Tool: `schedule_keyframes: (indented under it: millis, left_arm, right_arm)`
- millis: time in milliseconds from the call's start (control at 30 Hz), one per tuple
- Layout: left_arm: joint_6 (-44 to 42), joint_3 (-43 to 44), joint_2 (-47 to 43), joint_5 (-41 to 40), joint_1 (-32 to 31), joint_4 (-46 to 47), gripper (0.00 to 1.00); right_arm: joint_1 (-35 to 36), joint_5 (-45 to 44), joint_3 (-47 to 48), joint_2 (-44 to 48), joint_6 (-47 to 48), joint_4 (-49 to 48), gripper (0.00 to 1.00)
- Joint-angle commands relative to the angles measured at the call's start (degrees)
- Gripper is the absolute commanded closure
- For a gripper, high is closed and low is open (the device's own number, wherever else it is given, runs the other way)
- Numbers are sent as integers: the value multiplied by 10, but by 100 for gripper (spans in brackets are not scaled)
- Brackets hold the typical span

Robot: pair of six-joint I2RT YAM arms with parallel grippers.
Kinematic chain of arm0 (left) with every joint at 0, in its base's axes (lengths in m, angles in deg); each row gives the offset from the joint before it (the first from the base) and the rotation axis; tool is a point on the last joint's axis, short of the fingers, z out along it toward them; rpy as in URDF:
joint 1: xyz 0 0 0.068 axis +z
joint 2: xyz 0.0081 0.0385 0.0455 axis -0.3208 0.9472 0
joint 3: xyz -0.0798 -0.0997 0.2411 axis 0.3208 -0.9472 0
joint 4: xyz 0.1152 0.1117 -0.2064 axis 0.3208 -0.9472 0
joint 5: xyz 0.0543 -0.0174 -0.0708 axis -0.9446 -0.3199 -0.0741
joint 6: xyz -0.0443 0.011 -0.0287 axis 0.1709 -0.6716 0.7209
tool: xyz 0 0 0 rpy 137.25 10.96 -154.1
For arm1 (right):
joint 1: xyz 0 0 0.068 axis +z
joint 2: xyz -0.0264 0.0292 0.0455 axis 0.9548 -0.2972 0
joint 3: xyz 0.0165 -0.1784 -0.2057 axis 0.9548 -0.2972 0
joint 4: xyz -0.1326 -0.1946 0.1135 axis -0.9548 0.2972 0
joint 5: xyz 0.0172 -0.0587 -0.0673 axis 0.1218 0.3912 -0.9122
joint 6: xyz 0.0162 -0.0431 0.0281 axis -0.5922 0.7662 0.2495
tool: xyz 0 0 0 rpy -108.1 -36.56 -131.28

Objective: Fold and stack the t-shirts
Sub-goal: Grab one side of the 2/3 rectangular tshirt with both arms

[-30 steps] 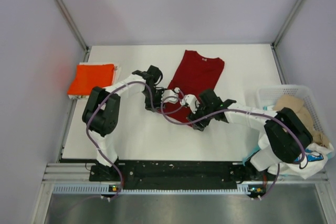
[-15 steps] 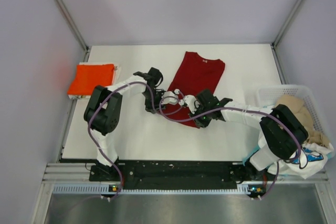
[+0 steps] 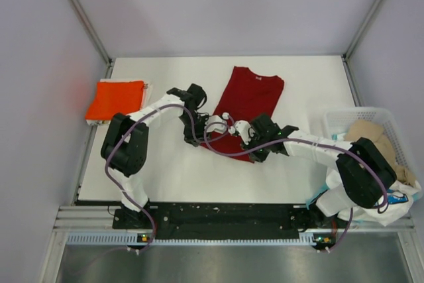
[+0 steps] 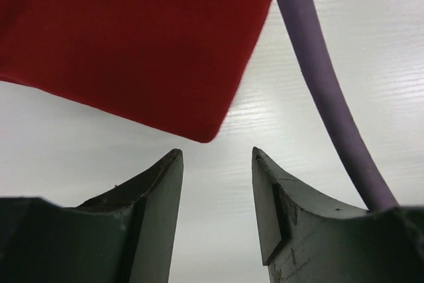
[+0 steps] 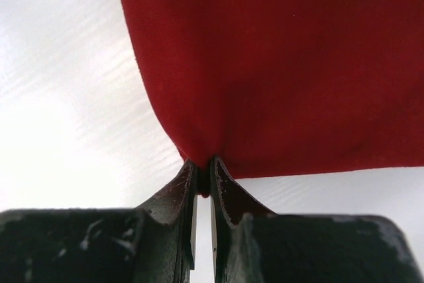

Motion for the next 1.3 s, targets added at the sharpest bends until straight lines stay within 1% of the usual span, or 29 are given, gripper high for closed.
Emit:
schedule_keyframes:
  millis: [0,100,200,300,367,433,533,667,733,767,800,867,933,1000,1133,1267]
  left_arm:
    - [-29,-30,-22,41,-61,87,48]
    - [-25,-38,-18,19,-62,123,48]
    - [-32,-37,-18,45,-72,104,47]
    - [-37,-15,-21,83,-74,55,47]
    - [-50,7,-26,123,-71,15,46]
    - [-79,33,-32,169,-68,-48,45]
    - [-122,39,-39,227,-58,-87,44]
    - [-152,21,-41,273,-29,-80,43]
    - [-163,-8,-53,281,-29,-48,42]
    - [-160,-32,-61,286,-30,-15,41]
    - [-148,-51,-71,287,-31,21,41]
    - [-109,-80,-78,253,-34,95,41]
    - [-86,-101,-76,204,-34,141,41]
    - [-90,-129,-80,161,-35,172,41]
    - [-105,-150,-72,115,-35,185,40]
    - [-103,-156,-52,92,-39,195,40]
  right_arm:
    - [8,-4,-6,-2,-7,-7,99]
    - [8,-5,-7,-6,-5,-8,99]
    - [7,-7,-6,-11,-5,-8,99]
    - [4,-7,-6,-14,-5,-8,99]
    - [1,-5,-9,-14,-5,-9,99]
    - [-5,-1,-11,-13,-5,-10,99]
    - [-15,9,-16,-4,-5,-15,100]
    - [-20,28,-28,16,-1,-24,100]
    - [-20,30,-30,19,1,-26,100]
    - [-20,29,-30,19,1,-27,100]
    - [-20,28,-30,19,1,-28,100]
    - [-20,27,-29,20,0,-28,100]
    - [-21,28,-32,24,1,-28,100]
    - [-21,28,-35,28,2,-29,100]
    - [-22,27,-34,24,2,-30,100]
    - [-22,27,-31,18,2,-30,100]
